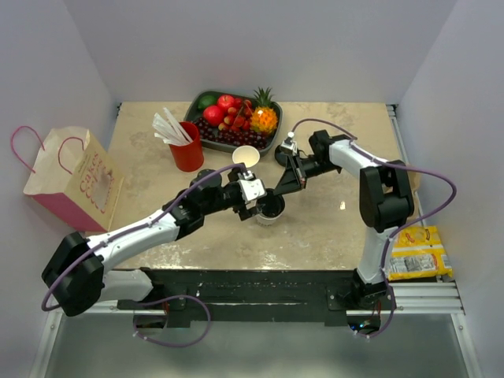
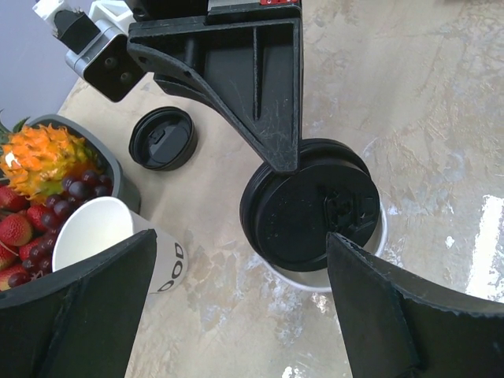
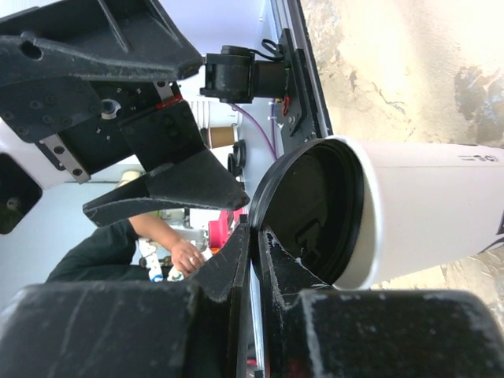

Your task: Pack the takeout coffee

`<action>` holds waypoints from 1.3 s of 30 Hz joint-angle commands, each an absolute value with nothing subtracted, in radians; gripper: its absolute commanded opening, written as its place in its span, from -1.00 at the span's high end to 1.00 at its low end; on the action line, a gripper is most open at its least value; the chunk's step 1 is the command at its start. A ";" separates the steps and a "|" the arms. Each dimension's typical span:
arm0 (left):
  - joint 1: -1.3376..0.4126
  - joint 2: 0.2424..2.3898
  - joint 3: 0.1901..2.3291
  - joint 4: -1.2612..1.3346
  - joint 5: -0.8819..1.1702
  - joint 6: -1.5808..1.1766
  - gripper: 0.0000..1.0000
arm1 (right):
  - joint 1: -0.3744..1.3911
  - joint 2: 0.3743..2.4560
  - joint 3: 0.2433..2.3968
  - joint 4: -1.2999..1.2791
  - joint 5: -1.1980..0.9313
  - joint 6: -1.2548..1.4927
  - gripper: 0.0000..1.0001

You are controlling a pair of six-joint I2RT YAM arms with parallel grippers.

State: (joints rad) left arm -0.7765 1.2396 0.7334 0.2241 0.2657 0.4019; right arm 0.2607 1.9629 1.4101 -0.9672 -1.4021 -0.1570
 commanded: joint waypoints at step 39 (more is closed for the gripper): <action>-0.788 1.336 0.805 0.285 0.371 0.293 -0.80 | 0.255 1.977 1.485 -0.928 -1.215 -0.163 0.39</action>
